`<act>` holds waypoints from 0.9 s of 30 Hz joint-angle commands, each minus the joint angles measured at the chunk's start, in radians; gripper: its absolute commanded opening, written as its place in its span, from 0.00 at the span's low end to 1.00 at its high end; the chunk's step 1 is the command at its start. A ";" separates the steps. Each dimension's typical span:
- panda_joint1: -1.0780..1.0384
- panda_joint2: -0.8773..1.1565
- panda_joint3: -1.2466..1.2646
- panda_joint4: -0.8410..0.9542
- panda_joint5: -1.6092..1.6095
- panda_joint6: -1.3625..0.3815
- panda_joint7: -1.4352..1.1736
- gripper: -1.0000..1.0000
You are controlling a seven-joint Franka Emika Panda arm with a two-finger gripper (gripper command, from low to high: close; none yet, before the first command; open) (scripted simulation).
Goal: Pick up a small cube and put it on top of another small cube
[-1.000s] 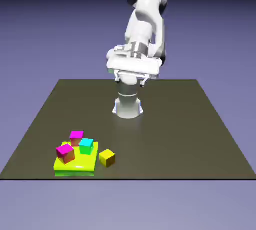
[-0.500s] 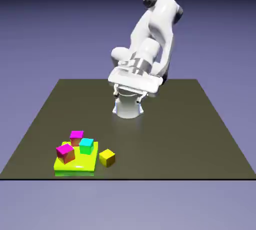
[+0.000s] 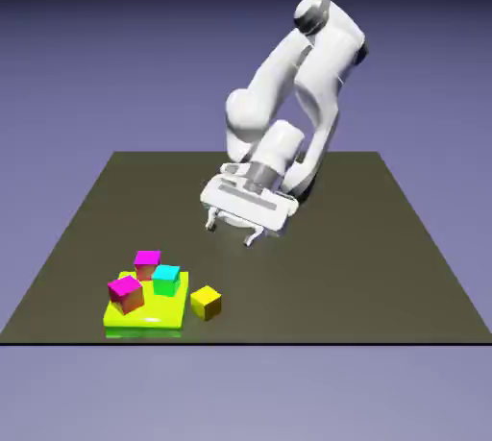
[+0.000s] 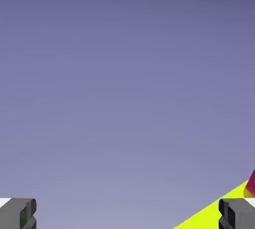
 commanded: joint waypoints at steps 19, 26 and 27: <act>-0.550 -0.094 0.584 0.048 0.092 0.167 0.231 0.50; -0.720 -0.217 0.679 0.151 0.015 0.232 0.295 0.00; -0.684 -0.191 0.659 0.129 0.032 0.218 0.281 0.00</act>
